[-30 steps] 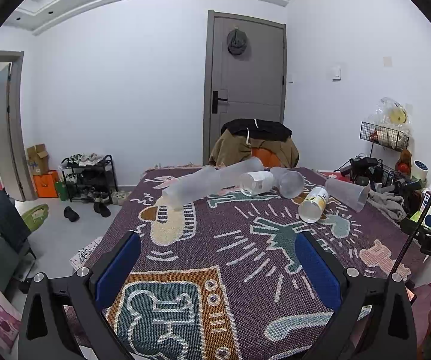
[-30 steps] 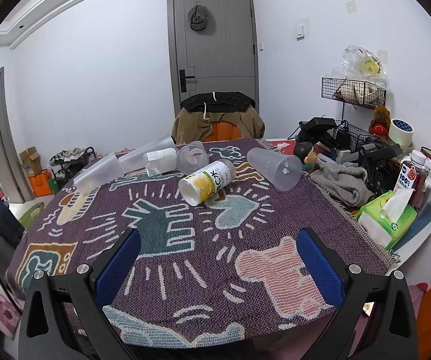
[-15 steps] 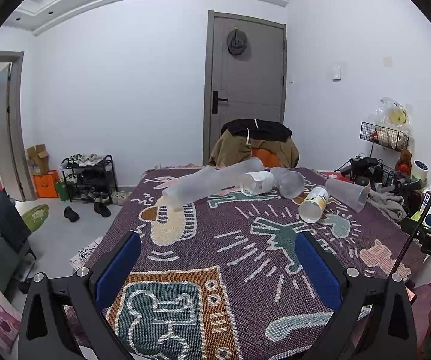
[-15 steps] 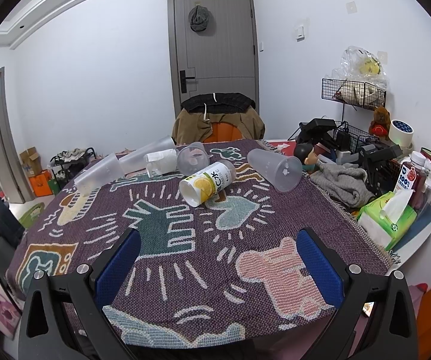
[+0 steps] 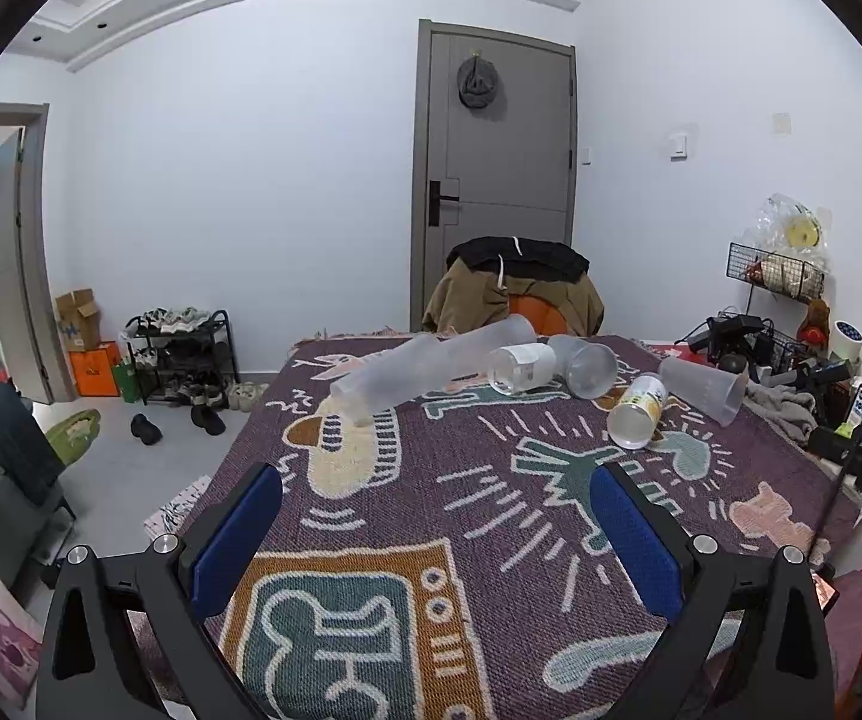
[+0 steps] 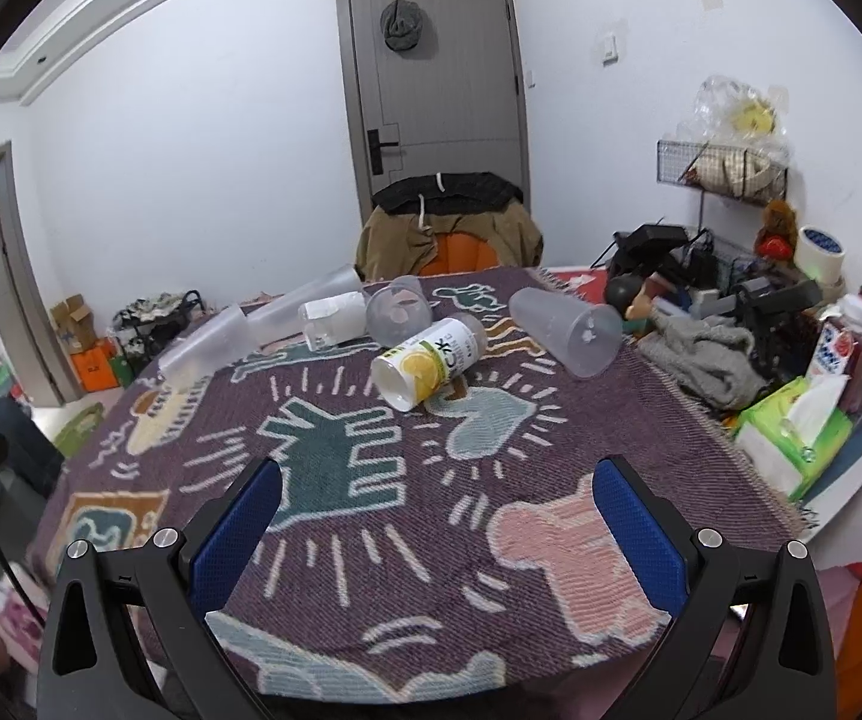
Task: Flip cup upside down
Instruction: 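Reach the right gripper to the lemon-label bottle and close on it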
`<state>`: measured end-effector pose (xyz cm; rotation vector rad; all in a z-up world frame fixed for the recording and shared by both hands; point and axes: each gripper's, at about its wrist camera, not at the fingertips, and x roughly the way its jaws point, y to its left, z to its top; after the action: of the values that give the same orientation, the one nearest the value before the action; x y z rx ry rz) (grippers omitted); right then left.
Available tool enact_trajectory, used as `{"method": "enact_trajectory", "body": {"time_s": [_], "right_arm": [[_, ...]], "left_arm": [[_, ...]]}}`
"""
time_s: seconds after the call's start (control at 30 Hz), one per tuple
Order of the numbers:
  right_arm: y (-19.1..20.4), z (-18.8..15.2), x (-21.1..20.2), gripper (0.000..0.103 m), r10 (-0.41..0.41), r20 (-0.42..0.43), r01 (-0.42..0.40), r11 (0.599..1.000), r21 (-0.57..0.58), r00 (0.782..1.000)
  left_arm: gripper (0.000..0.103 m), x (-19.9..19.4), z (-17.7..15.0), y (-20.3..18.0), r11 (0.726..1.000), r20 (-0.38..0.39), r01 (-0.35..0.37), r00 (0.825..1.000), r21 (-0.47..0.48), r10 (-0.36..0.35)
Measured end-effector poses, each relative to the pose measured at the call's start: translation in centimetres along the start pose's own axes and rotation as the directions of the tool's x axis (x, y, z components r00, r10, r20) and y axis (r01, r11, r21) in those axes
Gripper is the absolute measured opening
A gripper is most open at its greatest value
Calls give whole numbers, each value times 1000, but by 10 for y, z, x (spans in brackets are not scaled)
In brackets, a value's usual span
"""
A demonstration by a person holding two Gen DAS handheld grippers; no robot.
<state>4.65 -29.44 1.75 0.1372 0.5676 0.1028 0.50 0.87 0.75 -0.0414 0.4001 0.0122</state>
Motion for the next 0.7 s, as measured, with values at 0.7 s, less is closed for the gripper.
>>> {"method": "enact_trajectory", "body": {"time_s": [0.7], "right_arm": [[-35,78,185,82,129,-315,-22,947,319,940]], "left_arm": [[103,118,15,39,998,-129,-40,991,-50,33]]}}
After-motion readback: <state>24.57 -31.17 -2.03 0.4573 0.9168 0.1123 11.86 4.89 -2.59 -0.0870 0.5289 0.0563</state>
